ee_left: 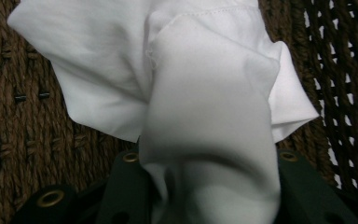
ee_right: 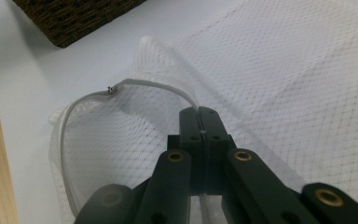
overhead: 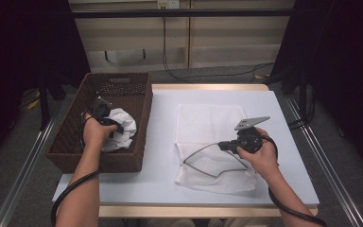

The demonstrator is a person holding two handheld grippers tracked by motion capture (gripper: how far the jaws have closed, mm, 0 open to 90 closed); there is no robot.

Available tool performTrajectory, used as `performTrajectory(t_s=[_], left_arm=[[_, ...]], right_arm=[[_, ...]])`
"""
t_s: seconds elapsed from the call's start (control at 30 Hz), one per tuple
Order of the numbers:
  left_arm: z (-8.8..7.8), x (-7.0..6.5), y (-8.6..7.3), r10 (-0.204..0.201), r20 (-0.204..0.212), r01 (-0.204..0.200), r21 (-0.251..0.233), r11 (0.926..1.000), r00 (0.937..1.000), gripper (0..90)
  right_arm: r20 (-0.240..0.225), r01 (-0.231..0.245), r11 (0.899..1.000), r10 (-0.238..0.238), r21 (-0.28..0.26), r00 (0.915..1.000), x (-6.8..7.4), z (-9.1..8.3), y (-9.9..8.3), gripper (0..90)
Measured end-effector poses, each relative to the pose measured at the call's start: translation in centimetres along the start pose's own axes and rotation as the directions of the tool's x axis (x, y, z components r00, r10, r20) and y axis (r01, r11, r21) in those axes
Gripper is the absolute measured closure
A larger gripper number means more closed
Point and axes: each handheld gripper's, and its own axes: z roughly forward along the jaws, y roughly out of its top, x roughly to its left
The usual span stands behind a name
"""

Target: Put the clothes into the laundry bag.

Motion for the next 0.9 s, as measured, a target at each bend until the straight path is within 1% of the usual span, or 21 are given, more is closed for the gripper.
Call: performTrajectory(t_s=[0.03,0.07,0.1,0.13,0.17,0.2,0.23,0.27,0.3,0.37,0.43,0.47,0.53,0.57,0.6,0.63,0.67,0.73,0.83,0.9], left_arm=[[-0.1,-0.1,0.0,-0.014,0.013,0.014,0.003,0.9999,0.9998,64.6],[-0.4,-0.1,0.0,-0.002,0.022,0.002,0.011,0.9999,0.9998,64.8],[-0.6,0.0,-0.1,-0.009,0.026,0.009,0.006,0.9999,0.9996,65.0],[-0.9,0.0,-0.1,-0.025,0.032,0.025,0.006,0.9997,0.9992,65.0],[-1.2,0.1,0.0,-0.018,0.037,0.017,0.017,0.9997,0.9992,65.0],[-1.6,0.1,0.0,-0.022,0.043,0.022,0.007,0.9997,0.9988,65.0],[-2.0,0.1,0.0,-0.029,0.054,0.029,0.003,0.9996,0.9981,65.0],[-2.5,0.1,0.1,-0.022,0.051,0.023,-0.007,0.9997,0.9984,65.0],[-2.9,-0.1,0.2,-0.035,0.054,0.036,-0.011,0.9993,0.9979,65.0],[-3.9,-0.3,0.4,-0.016,0.06,0.017,-0.014,0.9998,0.9981,65.0],[-4.9,-0.7,0.7,-0.024,0.072,0.026,-0.028,0.9993,0.9971,65.0],[-5.5,-0.9,0.9,-0.015,0.076,0.018,-0.034,0.9993,0.997,65.0],[-6.5,-1.2,1.1,-0.016,0.084,0.02,-0.045,0.9988,0.9963,65.0],[-6.9,-1.4,1.2,-0.026,0.093,0.03,-0.048,0.9984,0.9954,65.0],[-7.3,-1.5,1.3,-0.02,0.096,0.025,-0.054,0.9982,0.9952,65.0],[-7.7,-1.7,1.4,-0.022,0.104,0.028,-0.057,0.998,0.9944,65.0],[-8.0,-1.8,1.5,-0.015,0.106,0.021,-0.064,0.9977,0.9942,65.0],[-8.6,-2.0,1.7,-0.031,0.125,0.038,-0.054,0.9978,0.9917,65.0],[-9.3,-2.1,2.0,-0.014,0.117,0.022,-0.061,0.9979,0.993,65.0],[-9.7,-2.4,2.1,-0.019,0.124,0.027,-0.065,0.9975,0.9921,65.0]], right_arm=[[-0.002,0.002,1.0,-0.002,0.003,1.0,0.0,0.0,0.0,90.0],[-0.002,0.002,1.0,-0.002,0.002,1.0,0.0,-0.1,0.1,90.0],[-0.002,0.003,1.0,-0.003,0.001,1.0,0.0,-0.1,0.1,90.0],[-0.005,0.002,1.0,-0.002,0.0,1.0,0.0,-0.1,0.1,90.0],[-0.004,-0.001,1.0,0.001,-0.001,1.0,0.0,-0.1,0.1,90.0],[0.005,-0.005,1.0,0.005,0.0,1.0,0.0,-0.1,0.1,90.0],[0.001,-0.005,1.0,0.005,-0.007,1.0,0.0,-0.1,0.1,90.0],[0.003,-0.007,1.0,0.007,-0.005,1.0,0.0,-0.1,0.1,90.0],[0.003,-0.009,1.0,0.009,-0.001,1.0,0.0,-0.1,0.2,90.0],[0.001,-0.012,1.0,0.012,-0.002,0.9999,0.0,-0.1,0.2,90.0],[0.0,-0.009,1.0,0.009,-0.002,1.0,0.0,-0.1,0.2,90.0],[0.003,-0.013,1.0,0.013,-0.002,0.9999,0.0,-0.2,0.2,90.0],[0.003,-0.021,1.0,0.021,-0.005,0.9998,0.0,-0.2,0.3,90.0],[0.002,-0.019,1.0,0.019,-0.009,0.9998,0.0,-0.2,0.3,90.0],[0.008,-0.017,1.0,0.017,-0.007,0.9998,0.0,-0.3,0.3,90.0],[0.005,-0.014,1.0,0.014,-0.009,0.9999,0.0,-0.3,0.3,90.0],[0.004,-0.014,1.0,0.014,-0.01,0.9999,0.0,-0.3,0.3,90.0],[0.008,-0.019,1.0,0.019,-0.002,0.9998,0.1,-0.3,0.3,90.0],[0.004,-0.02,1.0,0.02,-0.005,0.9998,0.1,-0.4,0.3,90.0],[0.003,-0.019,1.0,0.019,-0.006,0.9998,0.1,-0.4,0.3,90.0]])
